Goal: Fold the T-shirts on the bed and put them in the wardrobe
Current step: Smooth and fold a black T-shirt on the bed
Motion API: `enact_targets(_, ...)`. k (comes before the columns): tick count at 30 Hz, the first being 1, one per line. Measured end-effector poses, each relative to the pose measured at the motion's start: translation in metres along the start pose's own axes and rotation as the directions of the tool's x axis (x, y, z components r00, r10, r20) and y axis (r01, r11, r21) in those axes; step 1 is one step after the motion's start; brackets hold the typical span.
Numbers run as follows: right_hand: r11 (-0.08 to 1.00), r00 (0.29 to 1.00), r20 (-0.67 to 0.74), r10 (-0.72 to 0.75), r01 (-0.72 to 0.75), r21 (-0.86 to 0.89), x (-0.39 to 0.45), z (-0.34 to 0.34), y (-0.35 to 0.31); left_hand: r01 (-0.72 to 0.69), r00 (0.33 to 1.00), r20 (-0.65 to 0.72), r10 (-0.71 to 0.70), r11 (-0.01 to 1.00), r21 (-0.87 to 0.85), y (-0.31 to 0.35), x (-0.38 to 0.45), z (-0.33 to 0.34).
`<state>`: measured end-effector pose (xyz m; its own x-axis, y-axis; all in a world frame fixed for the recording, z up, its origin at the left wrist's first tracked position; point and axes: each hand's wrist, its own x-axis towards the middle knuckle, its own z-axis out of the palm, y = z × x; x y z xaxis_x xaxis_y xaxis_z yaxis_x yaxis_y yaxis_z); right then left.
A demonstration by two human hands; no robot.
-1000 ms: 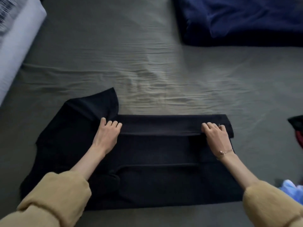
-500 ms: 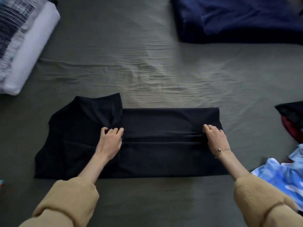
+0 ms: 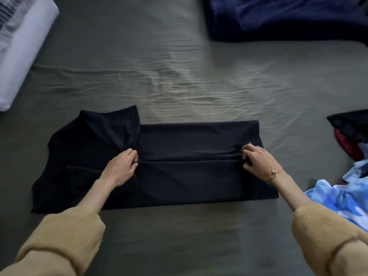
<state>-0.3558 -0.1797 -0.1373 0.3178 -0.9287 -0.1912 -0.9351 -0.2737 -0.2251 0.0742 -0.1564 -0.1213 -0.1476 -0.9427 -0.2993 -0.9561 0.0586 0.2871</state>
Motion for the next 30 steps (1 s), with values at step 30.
enact_targets(30, 0.938, 0.993, 0.115, -0.013, -0.027, 0.345, 0.088, 0.016, -0.168, 0.237, 0.902, -0.287, -0.323, 0.925, -0.296, -0.022, -0.008, -0.011)
